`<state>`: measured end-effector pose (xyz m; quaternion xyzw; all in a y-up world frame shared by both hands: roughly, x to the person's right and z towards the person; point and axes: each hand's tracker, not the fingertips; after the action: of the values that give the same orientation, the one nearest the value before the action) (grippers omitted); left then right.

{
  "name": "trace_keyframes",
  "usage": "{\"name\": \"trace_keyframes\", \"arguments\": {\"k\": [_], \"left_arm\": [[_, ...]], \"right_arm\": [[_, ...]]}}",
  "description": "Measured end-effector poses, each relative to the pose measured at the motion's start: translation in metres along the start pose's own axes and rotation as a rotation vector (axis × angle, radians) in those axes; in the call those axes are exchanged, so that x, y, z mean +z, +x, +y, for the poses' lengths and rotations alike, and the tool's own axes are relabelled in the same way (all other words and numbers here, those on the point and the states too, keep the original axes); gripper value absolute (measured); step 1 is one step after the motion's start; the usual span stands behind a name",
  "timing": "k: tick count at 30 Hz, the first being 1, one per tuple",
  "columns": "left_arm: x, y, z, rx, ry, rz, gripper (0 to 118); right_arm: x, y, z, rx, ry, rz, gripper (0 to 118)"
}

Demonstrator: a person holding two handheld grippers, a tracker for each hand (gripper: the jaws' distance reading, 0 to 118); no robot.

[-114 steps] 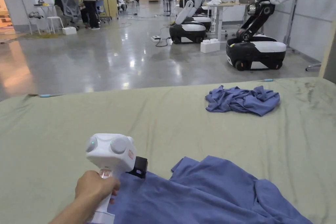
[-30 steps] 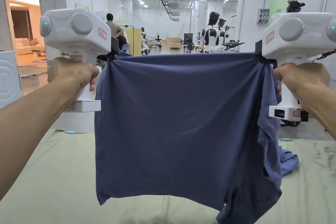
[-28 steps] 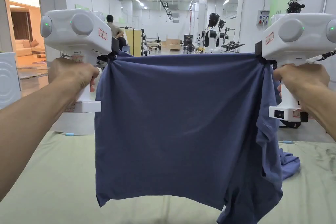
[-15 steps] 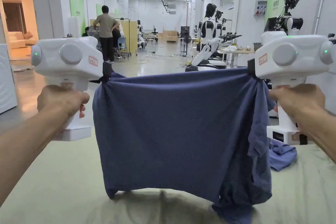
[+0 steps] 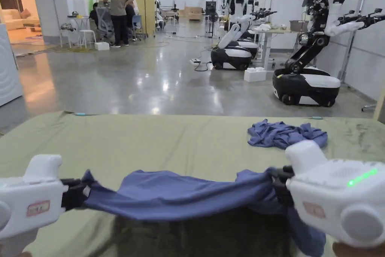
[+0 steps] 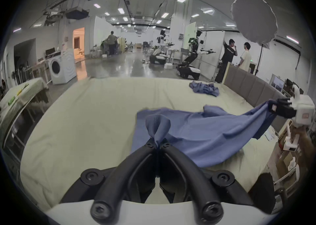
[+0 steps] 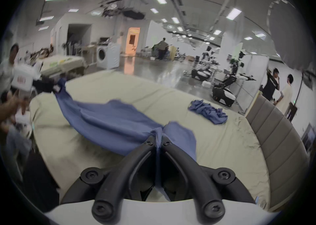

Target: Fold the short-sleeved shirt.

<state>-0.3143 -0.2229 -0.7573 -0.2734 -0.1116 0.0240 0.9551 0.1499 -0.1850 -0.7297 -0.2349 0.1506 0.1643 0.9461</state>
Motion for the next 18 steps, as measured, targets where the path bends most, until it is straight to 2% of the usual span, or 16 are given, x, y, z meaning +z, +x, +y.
{"name": "trace_keyframes", "arguments": {"k": [2,4,6,8,10,13,14,15,16,17,18], "left_arm": [[0.017,0.000,-0.027,-0.004,-0.029,-0.029,1],[0.032,0.003,-0.049,-0.060,-0.052,0.034,1],[0.039,0.000,-0.066,-0.051,-0.076,-0.005,1],[0.043,-0.001,-0.076,-0.049,-0.107,-0.013,1],[0.047,-0.001,-0.085,-0.052,-0.107,0.011,1],[0.040,-0.004,-0.094,-0.034,-0.142,0.012,1],[0.038,-0.005,-0.096,-0.011,-0.143,0.018,11],[0.034,-0.006,-0.094,0.015,-0.158,0.013,40],[0.032,-0.007,-0.092,0.036,-0.170,0.005,53],[0.030,-0.008,-0.089,0.065,-0.178,-0.019,66],[0.032,-0.010,-0.084,0.094,-0.153,-0.058,85]], "right_arm": [[0.004,-0.019,-0.026,0.021,-0.068,0.049,4],[0.004,-0.032,-0.049,0.014,-0.123,0.112,4],[0.001,-0.049,-0.070,0.065,-0.175,0.110,4],[-0.003,-0.056,-0.088,0.108,-0.220,0.154,4],[-0.006,-0.063,-0.098,0.107,-0.256,0.184,4],[-0.011,-0.061,-0.103,0.059,-0.262,0.185,4],[-0.013,-0.057,-0.104,0.002,-0.257,0.178,4],[-0.015,-0.053,-0.104,-0.047,-0.265,0.171,7],[-0.013,-0.049,-0.104,-0.081,-0.277,0.165,7],[-0.013,-0.045,-0.104,-0.112,-0.288,0.132,12],[-0.009,-0.041,-0.103,-0.140,-0.302,0.104,25]]}}
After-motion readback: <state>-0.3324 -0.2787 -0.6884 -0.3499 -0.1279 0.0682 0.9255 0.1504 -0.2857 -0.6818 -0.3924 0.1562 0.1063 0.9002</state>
